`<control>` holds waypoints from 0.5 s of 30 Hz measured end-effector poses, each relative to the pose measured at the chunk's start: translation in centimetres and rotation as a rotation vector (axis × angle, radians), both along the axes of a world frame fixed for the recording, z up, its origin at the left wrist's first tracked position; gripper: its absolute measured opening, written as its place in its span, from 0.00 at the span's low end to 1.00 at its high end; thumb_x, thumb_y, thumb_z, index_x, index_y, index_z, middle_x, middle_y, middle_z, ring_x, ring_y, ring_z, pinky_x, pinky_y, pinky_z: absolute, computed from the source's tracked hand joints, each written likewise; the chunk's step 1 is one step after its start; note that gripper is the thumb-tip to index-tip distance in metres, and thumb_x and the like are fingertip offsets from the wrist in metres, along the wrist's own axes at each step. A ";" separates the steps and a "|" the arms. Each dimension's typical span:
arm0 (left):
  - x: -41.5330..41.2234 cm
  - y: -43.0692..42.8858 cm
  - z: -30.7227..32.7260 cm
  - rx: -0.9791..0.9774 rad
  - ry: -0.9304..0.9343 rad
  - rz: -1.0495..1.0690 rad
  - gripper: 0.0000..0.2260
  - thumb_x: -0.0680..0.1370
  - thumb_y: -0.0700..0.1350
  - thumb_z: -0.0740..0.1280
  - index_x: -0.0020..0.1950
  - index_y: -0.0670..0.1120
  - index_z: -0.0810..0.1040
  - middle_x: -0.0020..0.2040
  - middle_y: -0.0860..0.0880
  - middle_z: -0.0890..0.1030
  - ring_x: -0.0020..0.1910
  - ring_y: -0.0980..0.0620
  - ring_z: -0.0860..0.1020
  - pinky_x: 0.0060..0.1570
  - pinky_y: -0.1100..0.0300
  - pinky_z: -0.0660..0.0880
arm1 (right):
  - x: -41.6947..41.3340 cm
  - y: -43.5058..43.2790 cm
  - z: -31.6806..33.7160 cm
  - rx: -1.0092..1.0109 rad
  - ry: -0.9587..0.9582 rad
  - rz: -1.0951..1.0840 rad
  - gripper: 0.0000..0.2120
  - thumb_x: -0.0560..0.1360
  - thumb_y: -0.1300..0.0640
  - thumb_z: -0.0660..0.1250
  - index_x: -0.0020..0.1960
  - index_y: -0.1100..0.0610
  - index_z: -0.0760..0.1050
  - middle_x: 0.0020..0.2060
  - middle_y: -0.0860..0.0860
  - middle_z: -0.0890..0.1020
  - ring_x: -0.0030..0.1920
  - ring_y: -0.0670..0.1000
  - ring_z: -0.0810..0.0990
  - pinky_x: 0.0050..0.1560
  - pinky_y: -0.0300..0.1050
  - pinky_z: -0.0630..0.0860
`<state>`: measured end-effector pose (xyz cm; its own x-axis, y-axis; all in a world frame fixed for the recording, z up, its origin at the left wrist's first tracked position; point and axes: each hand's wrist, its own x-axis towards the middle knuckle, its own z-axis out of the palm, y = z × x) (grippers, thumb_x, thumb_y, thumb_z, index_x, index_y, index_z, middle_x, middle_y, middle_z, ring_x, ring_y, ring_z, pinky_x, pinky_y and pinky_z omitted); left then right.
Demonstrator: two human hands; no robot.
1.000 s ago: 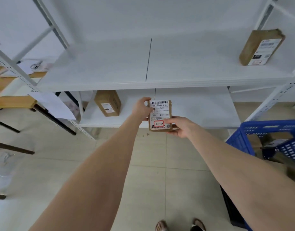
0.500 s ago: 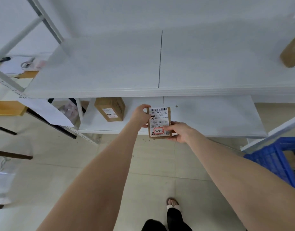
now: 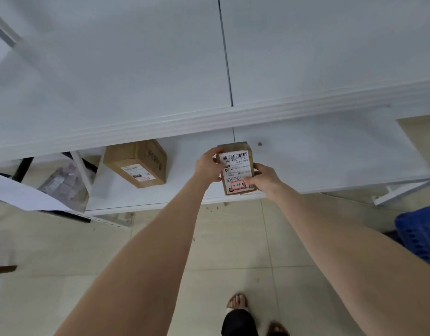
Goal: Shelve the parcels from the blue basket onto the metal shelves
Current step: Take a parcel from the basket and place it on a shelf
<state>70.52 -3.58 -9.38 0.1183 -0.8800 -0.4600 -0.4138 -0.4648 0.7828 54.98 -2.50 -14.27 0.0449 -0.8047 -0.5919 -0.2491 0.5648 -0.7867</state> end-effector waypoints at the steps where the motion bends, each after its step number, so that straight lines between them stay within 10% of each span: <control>1: 0.0 -0.6 -1.6 -0.013 0.000 0.002 0.21 0.78 0.31 0.60 0.67 0.50 0.72 0.51 0.45 0.75 0.54 0.40 0.78 0.49 0.43 0.80 | 0.1 -0.6 -1.5 -0.039 0.063 0.017 0.28 0.71 0.67 0.72 0.69 0.56 0.71 0.58 0.55 0.82 0.55 0.55 0.82 0.59 0.52 0.78; 15: 1.0 -4.8 -17.7 -0.132 -0.010 0.029 0.24 0.75 0.27 0.58 0.64 0.49 0.71 0.52 0.45 0.73 0.52 0.42 0.77 0.48 0.43 0.80 | 1.6 -5.1 -16.4 -0.263 0.351 0.069 0.19 0.71 0.64 0.68 0.61 0.55 0.77 0.51 0.53 0.84 0.53 0.54 0.81 0.54 0.48 0.79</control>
<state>71.56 -8.41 -27.04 0.1484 -0.9290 -0.3390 -0.4093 -0.3697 0.8341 56.60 -7.63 -30.63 -0.0637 -0.9320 -0.3567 -0.5566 0.3299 -0.7625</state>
